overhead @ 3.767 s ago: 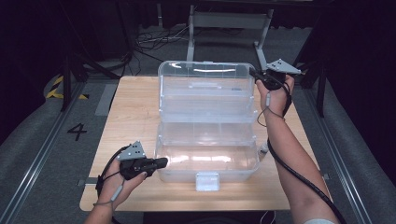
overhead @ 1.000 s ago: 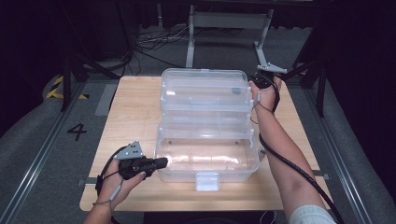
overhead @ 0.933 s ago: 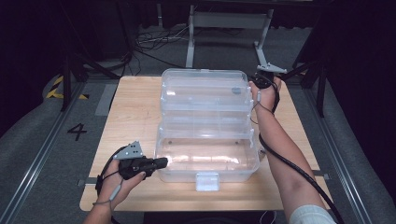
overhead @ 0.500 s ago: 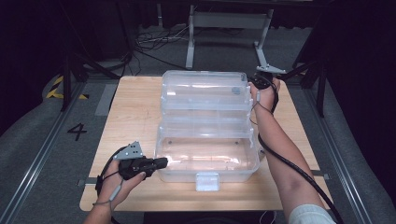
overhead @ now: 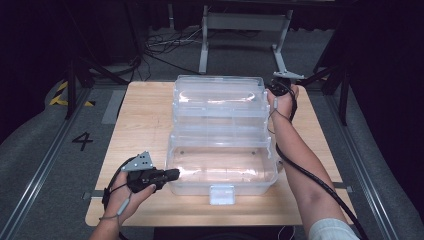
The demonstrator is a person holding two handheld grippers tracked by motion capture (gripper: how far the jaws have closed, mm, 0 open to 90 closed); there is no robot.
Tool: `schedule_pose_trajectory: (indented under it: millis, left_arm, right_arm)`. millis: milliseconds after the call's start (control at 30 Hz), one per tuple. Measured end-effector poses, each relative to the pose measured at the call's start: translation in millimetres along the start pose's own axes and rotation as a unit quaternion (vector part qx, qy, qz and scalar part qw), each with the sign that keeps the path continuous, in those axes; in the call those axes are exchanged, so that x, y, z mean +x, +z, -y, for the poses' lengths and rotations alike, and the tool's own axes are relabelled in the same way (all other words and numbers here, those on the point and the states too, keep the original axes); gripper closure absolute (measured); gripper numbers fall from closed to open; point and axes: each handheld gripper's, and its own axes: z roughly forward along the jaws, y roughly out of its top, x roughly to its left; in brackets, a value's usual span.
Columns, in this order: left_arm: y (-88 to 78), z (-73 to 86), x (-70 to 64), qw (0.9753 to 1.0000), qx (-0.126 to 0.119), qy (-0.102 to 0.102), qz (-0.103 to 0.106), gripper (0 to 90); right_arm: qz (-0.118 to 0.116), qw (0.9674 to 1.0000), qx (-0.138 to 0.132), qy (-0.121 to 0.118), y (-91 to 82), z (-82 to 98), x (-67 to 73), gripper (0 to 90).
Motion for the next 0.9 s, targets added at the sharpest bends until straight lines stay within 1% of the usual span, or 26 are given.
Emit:
schedule_pose_trajectory:
  millis: [200,367,400,433,500,567,600,633,667,733,767,800,867,900]
  left_arm:
    - [0.0,0.0,-0.1,1.0000,0.000,-0.001,0.000,84.9]
    - [0.0,0.0,-0.3,1.0000,0.000,0.001,-0.001,84.8]
    - [0.1,0.0,-0.4,1.0000,0.000,0.001,0.000,84.7]
    - [0.1,-0.1,-0.5,1.0000,0.000,0.001,-0.001,84.6]
    - [0.1,-0.2,-0.7,1.0000,0.000,0.000,0.000,84.3]
    - [0.0,-0.9,-0.3,1.0000,0.002,-0.004,0.002,82.3]
    - [-0.1,-2.4,-0.4,0.9999,0.006,-0.010,0.005,82.3]
    - [-0.5,-4.5,-1.5,0.9999,0.011,-0.009,-0.004,80.3]
    - [-0.9,-6.1,-2.1,0.9998,0.014,-0.011,-0.010,74.9]
    - [-2.4,-10.6,-0.8,0.9995,0.020,-0.007,-0.022,71.0]
    - [-3.5,-13.0,0.4,0.9996,0.015,-0.005,-0.025,70.5]
    - [-4.6,-14.9,1.7,0.9997,0.010,-0.004,-0.022,69.2]
    - [-6.8,-19.2,3.7,0.9999,-0.001,-0.007,-0.016,66.9]
    - [-7.9,-21.6,5.2,0.9998,-0.005,-0.004,-0.020,65.5]
  right_arm:
    - [-0.003,1.0000,-0.001,0.004,0.4,0.9,-0.7,83.9]
    - [-0.002,1.0000,0.000,0.004,0.3,0.9,-0.4,83.8]
    - [-0.001,1.0000,0.000,0.007,0.4,1.4,-0.6,83.5]
    - [-0.002,1.0000,0.001,0.010,0.3,1.5,-1.3,83.0]
    - [-0.003,0.9999,-0.005,0.016,-1.2,0.4,-2.0,78.8]
    - [-0.003,0.9999,-0.008,0.015,-2.4,-0.7,-2.2,77.7]
    - [0.000,0.9999,-0.010,0.013,-4.6,-2.3,-1.9,76.3]
    - [0.000,0.9998,-0.014,0.013,-7.2,-3.9,-1.1,74.4]
    - [-0.001,0.9998,-0.018,0.012,-10.0,-5.2,-0.7,72.9]
    - [-0.001,0.9997,-0.023,0.009,-15.2,-7.2,-0.3,71.9]
    - [-0.001,0.9997,-0.023,0.006,-18.8,-8.4,-0.5,71.1]
    - [-0.002,0.9996,-0.026,0.006,-24.0,-10.1,-1.1,70.3]
    - [-0.001,0.9994,-0.033,0.004,-34.9,-13.1,-2.7,68.6]
    - [-0.003,0.9994,-0.035,0.004,-42.7,-14.6,-4.1,67.7]
